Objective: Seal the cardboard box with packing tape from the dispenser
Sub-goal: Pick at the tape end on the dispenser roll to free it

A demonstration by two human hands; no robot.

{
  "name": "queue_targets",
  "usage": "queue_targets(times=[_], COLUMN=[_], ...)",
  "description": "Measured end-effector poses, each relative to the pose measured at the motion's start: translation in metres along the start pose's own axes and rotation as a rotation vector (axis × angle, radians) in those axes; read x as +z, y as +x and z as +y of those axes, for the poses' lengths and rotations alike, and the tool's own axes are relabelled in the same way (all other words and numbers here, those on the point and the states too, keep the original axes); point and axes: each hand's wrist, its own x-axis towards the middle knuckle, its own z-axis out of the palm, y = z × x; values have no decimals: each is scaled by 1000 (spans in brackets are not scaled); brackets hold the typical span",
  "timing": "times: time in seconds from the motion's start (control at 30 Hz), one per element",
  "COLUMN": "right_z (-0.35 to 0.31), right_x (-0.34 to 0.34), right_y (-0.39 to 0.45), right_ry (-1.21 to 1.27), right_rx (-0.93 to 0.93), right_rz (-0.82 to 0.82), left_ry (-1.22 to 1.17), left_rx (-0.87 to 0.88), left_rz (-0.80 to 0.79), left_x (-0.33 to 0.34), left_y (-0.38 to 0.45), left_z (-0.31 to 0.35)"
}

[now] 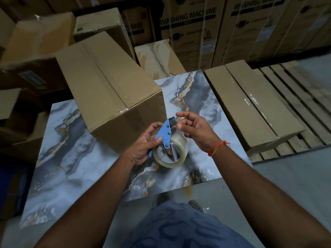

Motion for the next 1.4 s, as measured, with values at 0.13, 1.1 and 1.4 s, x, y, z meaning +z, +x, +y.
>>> queue_targets(times=[0.13, 1.1, 1.4], right_z=[-3, 8, 20], right_x=[-6, 21, 45], right_y=[-3, -11, -4], right_ry=[15, -401, -300], right_rx=[24, 75, 126], right_rz=[-73, -101, -17], left_ry=[24, 582, 690], left_rx=[0, -5, 134], left_rz=[20, 150, 285], left_x=[-1, -24, -20], left_y=[-2, -34, -33], left_z=[2, -18, -39])
